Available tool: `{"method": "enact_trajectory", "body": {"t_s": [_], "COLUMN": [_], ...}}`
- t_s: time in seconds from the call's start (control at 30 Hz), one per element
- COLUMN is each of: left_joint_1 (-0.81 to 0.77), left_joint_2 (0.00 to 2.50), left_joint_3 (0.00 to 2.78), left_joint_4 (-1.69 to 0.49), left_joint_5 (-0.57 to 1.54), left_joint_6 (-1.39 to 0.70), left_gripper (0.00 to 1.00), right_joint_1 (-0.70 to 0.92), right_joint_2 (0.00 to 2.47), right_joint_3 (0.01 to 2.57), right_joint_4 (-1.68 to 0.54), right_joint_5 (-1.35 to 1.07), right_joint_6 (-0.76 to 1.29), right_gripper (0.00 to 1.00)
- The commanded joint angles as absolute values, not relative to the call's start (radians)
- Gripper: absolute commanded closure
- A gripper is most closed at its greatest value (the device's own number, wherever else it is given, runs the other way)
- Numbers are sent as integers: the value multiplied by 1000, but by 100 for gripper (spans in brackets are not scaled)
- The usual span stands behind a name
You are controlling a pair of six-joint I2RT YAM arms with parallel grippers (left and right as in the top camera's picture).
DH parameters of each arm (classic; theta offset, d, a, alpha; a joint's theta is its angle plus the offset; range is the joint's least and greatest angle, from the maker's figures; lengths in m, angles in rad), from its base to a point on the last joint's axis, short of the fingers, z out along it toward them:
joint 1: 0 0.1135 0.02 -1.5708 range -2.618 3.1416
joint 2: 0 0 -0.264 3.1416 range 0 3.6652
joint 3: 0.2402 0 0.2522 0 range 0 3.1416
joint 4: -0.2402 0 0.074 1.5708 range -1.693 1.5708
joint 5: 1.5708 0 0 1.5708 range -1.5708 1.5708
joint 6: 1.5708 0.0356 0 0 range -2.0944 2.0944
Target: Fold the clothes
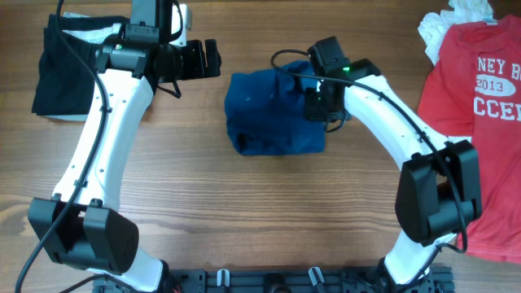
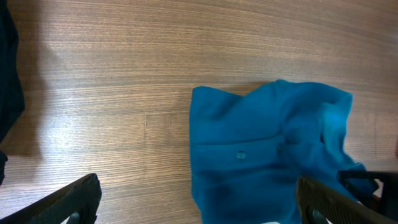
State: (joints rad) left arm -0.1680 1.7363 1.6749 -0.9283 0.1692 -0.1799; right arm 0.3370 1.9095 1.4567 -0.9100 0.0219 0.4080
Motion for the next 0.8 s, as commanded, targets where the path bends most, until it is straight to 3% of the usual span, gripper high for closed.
{"method": "enact_trajectory", "body": {"t_s": [0.0,0.07,0.1,0.17,0.2,0.37,0.5,0.6,0.77], "left_joint_1": [-165,-165,-165,-165,-165,-165,-165,-165,-165], "left_joint_2": [1747,1747,1747,1747,1747,1747,1747,1747,1747], "left_joint_3": [1681,1681,1681,1681,1681,1681,1681,1681,1681], "left_joint_4": [-929,-929,-929,-929,-929,-936,-936,-934,-934], "left_joint_5": [159,159,159,159,159,148,137,137,136], "left_joint_6": [-161,-161,-161,-161,-161,-160,-161,-161,-161], "left_gripper": [0,0,0,0,0,0,0,0,0], "right_joint_1": [311,312,312,311,309,275,271,270,243], "right_joint_2": [1925,1925,1925,1923,1922,1883,1855,1887,1995], "right_joint_3": [1452,1447,1447,1447,1448,1519,1559,1557,1557], "right_joint_4": [-951,-976,-993,-1017,-1029,-1060,-905,-773,-656], "right_joint_5": [41,12,-3,-36,-46,-103,-102,-102,-98], "right_joint_6": [409,385,379,364,365,339,230,185,170], "right_gripper": [96,95,90,61,53,32,13,11,16]}}
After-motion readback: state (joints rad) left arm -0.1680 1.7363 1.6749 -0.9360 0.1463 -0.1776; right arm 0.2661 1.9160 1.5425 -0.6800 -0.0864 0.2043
